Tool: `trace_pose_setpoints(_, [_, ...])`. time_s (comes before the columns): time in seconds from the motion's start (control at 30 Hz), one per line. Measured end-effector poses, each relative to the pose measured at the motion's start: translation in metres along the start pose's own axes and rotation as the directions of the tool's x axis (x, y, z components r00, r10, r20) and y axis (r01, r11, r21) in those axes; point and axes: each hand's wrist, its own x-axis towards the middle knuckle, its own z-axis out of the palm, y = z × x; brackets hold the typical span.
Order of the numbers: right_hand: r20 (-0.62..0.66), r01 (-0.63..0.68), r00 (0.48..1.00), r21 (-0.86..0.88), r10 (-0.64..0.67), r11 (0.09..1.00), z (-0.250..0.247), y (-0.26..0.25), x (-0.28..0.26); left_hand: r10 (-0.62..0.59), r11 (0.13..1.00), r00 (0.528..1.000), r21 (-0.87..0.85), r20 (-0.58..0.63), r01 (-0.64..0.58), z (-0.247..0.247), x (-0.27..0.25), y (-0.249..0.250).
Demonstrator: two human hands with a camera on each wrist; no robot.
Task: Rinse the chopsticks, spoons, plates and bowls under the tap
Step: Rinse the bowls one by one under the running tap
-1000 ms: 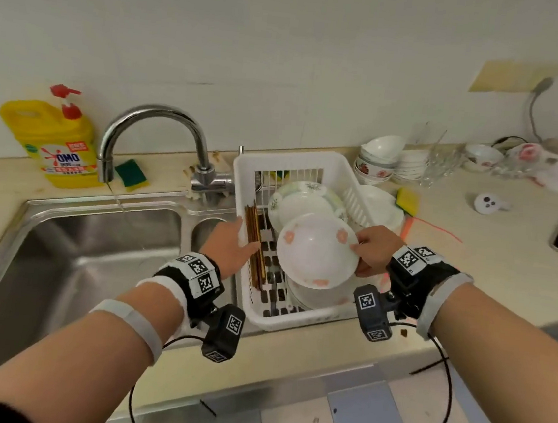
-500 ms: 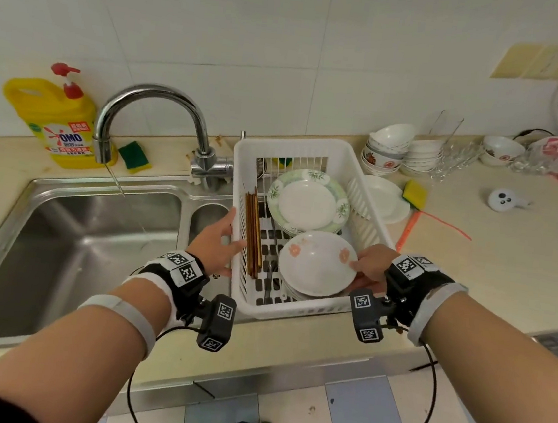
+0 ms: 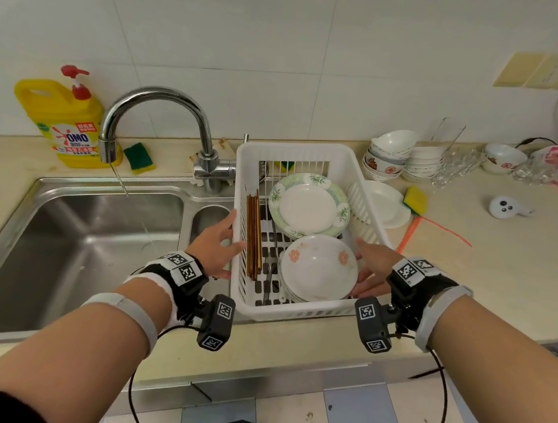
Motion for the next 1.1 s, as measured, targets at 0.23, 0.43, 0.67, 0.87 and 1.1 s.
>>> trace_pose_setpoints(0.23, [-0.079, 0.002, 0.997, -0.072, -0.008, 0.997, -0.006, -0.008, -0.011, -0.010, 1.000, 1.000, 0.021, 0.021, 0.010, -0.004, 0.005, -0.004])
trace_pose_setpoints(0.43, [-0.107, 0.224, 0.961, -0.243, -0.255, 0.944, 0.022, -0.066, -0.033, -0.008, 0.997, 0.999, 0.078, 0.031, 0.005, -0.012, 0.012, -0.005])
trace_pose_setpoints(0.67, [0.275, 0.654, 0.753, -0.421, -0.598, 0.629, 0.123, -0.149, -0.070, 0.091, 0.953, 0.960, 0.304, -0.265, -0.007, -0.104, -0.018, -0.016])
trace_pose_setpoints(0.87, [0.513, 0.799, 0.576, -0.520, -0.637, 0.303, 0.259, -0.207, -0.072, 0.082, 0.837, 0.869, 0.506, -0.489, 0.206, -0.241, -0.073, -0.072])
trace_pose_setpoints(1.1, [0.589, 0.791, 0.565, -0.586, -0.578, 0.177, 0.401, -0.265, -0.060, -0.042, 0.842, 0.729, 0.368, -0.684, 0.394, -0.390, -0.102, -0.146])
